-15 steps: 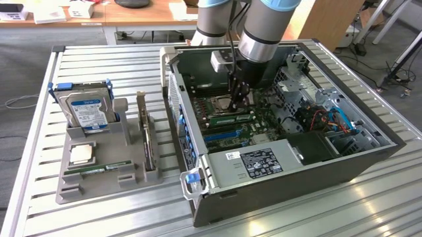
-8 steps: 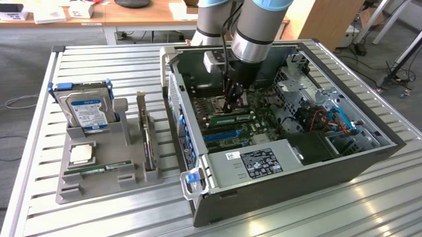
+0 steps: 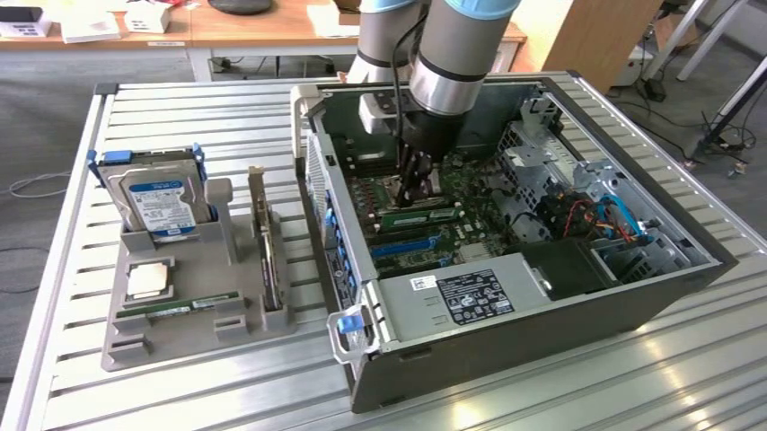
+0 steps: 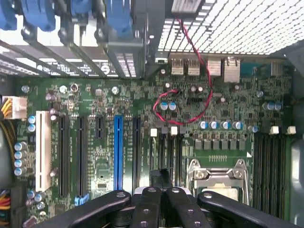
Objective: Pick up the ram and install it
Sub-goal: 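Press down the ram until it locks into place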
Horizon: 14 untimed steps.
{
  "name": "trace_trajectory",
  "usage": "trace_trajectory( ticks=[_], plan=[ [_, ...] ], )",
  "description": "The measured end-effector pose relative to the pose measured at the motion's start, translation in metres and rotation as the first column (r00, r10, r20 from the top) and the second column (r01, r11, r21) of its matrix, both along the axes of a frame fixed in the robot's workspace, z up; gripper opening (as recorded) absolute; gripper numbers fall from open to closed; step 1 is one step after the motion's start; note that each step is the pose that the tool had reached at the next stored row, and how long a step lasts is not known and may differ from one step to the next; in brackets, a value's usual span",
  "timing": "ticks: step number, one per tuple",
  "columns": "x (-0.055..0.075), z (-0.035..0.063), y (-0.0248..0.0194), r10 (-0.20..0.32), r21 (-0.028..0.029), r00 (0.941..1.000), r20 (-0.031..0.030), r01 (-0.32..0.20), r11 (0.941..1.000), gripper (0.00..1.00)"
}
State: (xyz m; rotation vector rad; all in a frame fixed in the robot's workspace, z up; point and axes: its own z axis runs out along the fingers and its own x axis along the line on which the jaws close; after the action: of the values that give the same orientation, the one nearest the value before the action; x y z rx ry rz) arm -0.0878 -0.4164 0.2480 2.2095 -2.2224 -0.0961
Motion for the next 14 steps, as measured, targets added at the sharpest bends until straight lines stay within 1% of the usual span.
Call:
trace_trajectory(
  ticks=[8,14],
  plan=[
    [-0.011,-0.0001,0.0000,0.000,0.0001,1.0000,0.0000,0.000,1.0000,0.11],
    [-0.012,-0.0001,0.0000,0.000,-0.0001,1.0000,-0.0001,0.000,1.0000,0.11]
  ],
)
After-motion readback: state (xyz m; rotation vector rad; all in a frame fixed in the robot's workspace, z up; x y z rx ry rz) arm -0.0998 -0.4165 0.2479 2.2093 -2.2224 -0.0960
